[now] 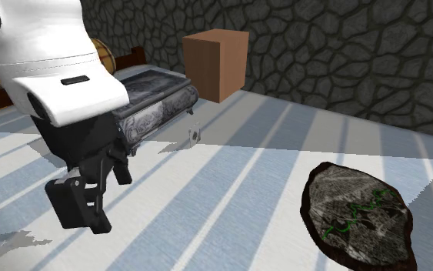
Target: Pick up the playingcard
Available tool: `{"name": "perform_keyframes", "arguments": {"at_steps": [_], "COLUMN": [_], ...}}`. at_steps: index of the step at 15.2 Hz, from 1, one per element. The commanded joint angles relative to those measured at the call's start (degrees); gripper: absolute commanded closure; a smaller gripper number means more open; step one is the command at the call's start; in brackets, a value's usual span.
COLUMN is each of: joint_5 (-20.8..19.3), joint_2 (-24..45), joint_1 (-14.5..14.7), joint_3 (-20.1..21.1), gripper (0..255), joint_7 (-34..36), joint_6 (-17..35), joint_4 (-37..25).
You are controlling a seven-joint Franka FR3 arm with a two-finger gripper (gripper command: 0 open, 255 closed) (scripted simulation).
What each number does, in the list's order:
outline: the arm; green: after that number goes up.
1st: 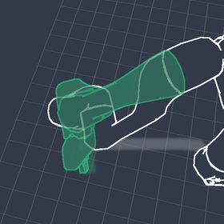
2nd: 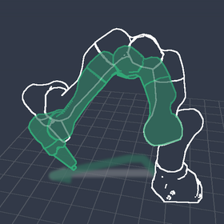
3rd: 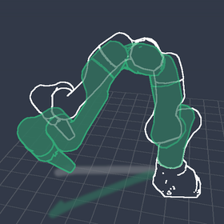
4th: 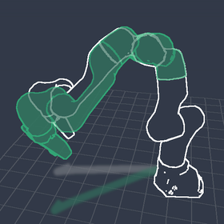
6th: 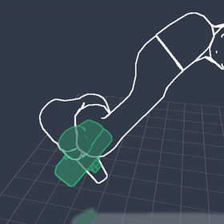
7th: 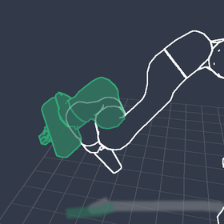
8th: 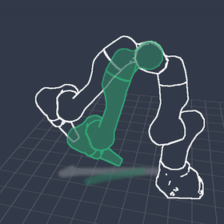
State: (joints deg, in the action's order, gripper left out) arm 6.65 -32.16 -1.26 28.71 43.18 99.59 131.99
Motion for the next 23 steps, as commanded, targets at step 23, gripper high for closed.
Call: {"name": "perform_keyframes", "arguments": {"at_steps": [23], "joint_5": [-51.95], "joint_2": [68.33], "joint_1": [18.91], "joint_3": [16.29], "gripper": [0], "joint_7": [63.32], "joint_6": [-16.01], "joint_4": [-65.9]}}
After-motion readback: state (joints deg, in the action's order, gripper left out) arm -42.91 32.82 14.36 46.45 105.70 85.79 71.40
